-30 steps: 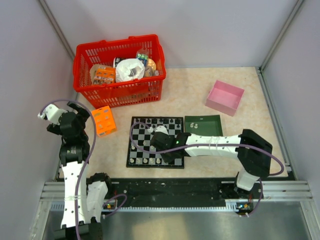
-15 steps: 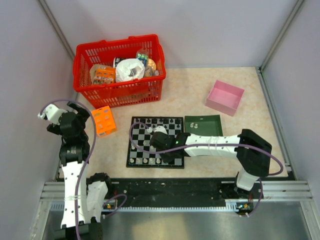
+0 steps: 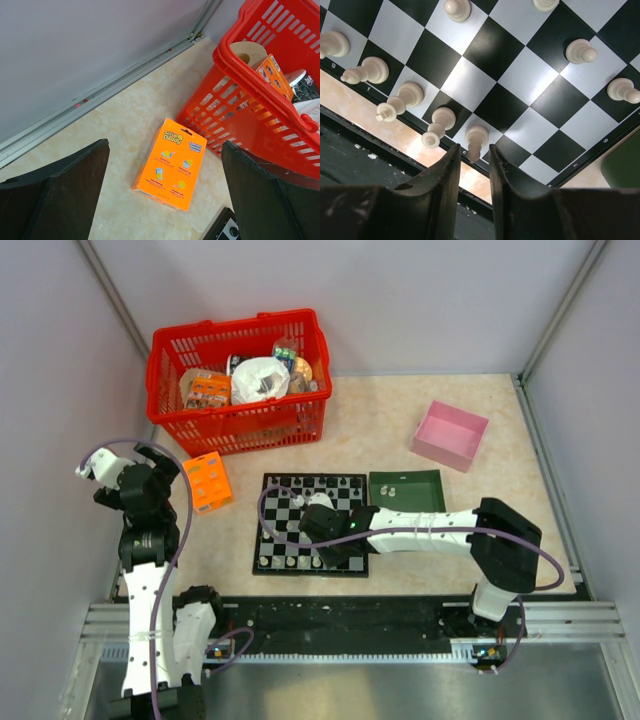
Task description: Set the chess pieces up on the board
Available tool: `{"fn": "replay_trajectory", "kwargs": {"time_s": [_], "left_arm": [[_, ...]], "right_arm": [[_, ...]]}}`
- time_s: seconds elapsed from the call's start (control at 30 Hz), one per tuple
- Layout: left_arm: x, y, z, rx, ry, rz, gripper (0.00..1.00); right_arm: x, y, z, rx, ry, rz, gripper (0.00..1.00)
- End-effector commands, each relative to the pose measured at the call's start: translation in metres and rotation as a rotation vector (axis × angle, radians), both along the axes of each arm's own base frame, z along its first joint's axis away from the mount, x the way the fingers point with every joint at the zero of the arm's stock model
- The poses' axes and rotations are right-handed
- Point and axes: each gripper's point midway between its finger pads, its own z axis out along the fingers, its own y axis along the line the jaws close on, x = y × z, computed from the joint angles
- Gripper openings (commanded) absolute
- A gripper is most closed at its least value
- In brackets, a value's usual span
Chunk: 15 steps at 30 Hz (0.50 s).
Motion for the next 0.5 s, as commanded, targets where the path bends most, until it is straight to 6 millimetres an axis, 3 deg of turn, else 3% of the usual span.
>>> {"fn": "replay_trajectory", "kwargs": {"time_s": [0.0, 0.13, 0.27, 0.47], "left_arm": [[0.002, 0.001, 0.008, 0.003, -0.044, 0.005, 0.99], [0.0, 0.002, 0.009, 0.005, -0.045, 0.009, 0.99], [0.0, 0.002, 0.009, 0.004, -0.047, 0.009, 0.99], [0.0, 0.001, 0.009, 0.002, -0.045, 0.005, 0.99]], "right_arm": [[-0.003, 0.013, 0.012, 0.048, -0.017, 0.027, 0.31], [0.002, 0.016, 0.03, 0.082, -0.049, 0.031, 0.34], [0.024, 0.007, 0.06, 0.106, -0.139, -0.001, 0.4], [0.089, -0.044, 0.089, 0.124, -0.251, -0.181, 0.42]]}}
